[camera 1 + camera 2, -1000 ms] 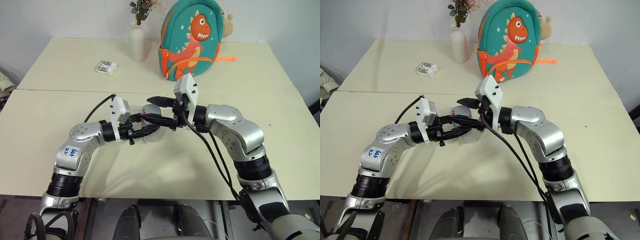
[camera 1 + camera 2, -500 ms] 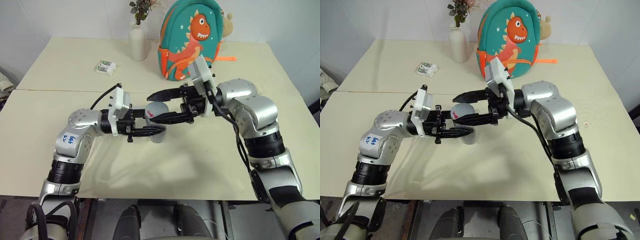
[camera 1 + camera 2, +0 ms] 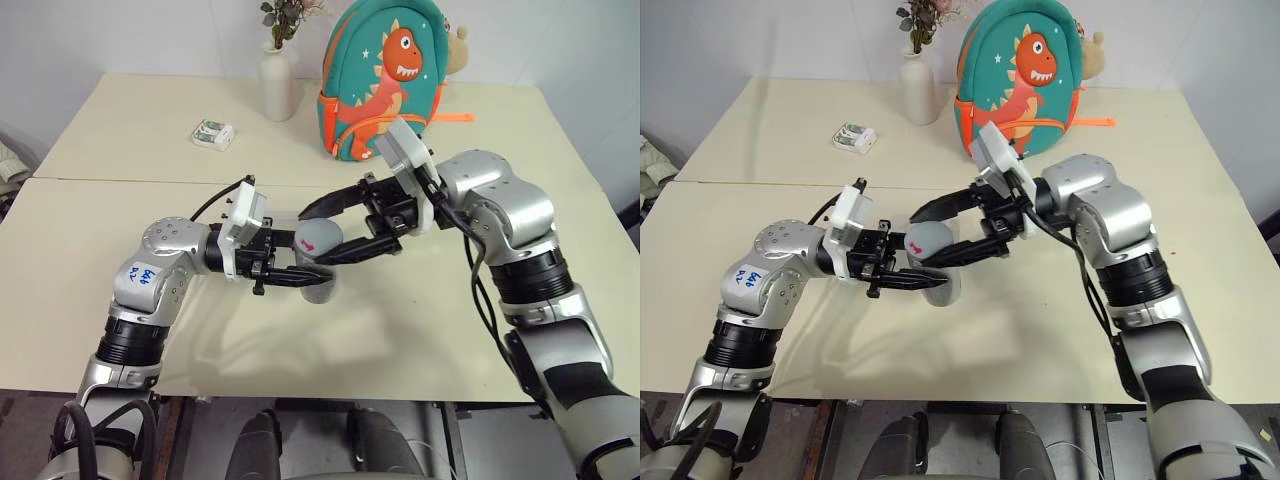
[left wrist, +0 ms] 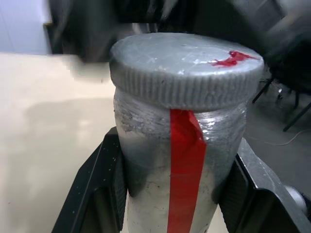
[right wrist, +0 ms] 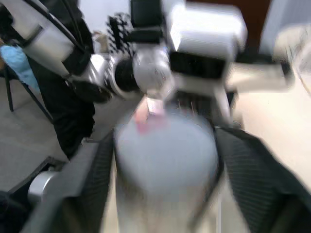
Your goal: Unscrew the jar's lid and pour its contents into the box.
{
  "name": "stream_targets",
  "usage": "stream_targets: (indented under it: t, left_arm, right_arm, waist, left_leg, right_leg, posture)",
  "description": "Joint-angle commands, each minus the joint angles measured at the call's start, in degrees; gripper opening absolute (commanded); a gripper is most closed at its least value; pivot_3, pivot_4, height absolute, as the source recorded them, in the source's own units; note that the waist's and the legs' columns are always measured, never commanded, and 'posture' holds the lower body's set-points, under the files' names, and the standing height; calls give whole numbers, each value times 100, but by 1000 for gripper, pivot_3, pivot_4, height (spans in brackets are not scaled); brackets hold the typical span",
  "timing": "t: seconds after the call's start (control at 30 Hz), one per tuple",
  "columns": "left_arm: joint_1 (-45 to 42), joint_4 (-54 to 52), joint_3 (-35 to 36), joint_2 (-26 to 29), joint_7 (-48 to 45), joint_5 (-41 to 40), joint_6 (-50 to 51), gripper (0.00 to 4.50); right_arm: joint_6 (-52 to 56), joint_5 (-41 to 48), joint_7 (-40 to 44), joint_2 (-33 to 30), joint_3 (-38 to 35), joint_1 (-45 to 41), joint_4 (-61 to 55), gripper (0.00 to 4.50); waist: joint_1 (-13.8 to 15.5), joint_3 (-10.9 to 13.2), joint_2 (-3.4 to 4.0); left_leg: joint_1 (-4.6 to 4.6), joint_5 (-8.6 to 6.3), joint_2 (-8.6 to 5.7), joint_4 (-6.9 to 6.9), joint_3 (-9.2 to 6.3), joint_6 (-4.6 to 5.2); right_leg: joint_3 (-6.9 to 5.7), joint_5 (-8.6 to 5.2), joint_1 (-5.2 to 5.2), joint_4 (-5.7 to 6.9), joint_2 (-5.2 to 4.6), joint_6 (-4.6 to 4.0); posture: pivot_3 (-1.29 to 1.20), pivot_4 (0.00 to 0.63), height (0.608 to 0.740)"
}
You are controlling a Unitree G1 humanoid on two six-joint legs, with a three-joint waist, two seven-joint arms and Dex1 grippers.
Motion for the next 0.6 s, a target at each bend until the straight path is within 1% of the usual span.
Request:
stream_targets:
  t: [0.03, 0.13, 0.23, 0.37, 0.47, 0.6]
  left_arm:
    - [26, -169, 123, 85, 19, -122, -49, 2008]
    - [65, -115, 172, 144, 76, -67, -79, 2008]
    - [216, -210, 293, 174, 372, -53, -5, 2008]
    - [385, -351, 317, 174, 816, 88, -1, 2008]
    - [401, -388, 269, 136, 1117, 169, 18, 2008]
    - [325, -423, 227, -10, 1398, 168, 12, 2008]
  right_arm:
    - [120, 92, 38, -74, -171, -30, -278, 4479]
    - [142, 126, -62, -85, -293, -2, -343, 4479]
    - [-81, 86, -550, 3, -608, 144, -492, 4479]
    - [63, 203, -1051, 126, -747, 462, -1030, 4479]
    - [142, 156, -1513, 334, -717, 613, -1346, 4479]
    - [170, -95, -2111, 663, -501, 682, -1530, 4479]
  waist:
    - [-19, 1, 2]
    - [-26, 1, 2]
    - [-4, 1, 2]
    - [1, 1, 2]
    - [-11, 1, 2]
    - [-5, 1, 2]
  left_leg:
    - [1, 0, 0, 0, 2, 0]
    - [2, 0, 2, 0, 1, 0]
    - [0, 0, 1, 1, 0, 0]
    - [-3, 0, 2, 0, 0, 0]
    - [-9, 0, 2, 1, -2, 0]
    - [-10, 2, 1, 5, -1, -3]
  right_leg:
    - [1, 0, -1, 3, 0, 0]
    - [1, 0, -2, 5, 2, 0]
    - [1, 0, -2, 3, 1, 0]
    - [1, 0, -2, 0, 1, 0]
    - [1, 0, -11, 5, 1, 0]
    - [2, 0, -16, 17, 1, 0]
  posture:
    - [0, 150, 740]
    - [0, 150, 740]
    - [0, 150, 740]
    - [0, 150, 740]
    - [0, 150, 740]
    - [0, 150, 740]
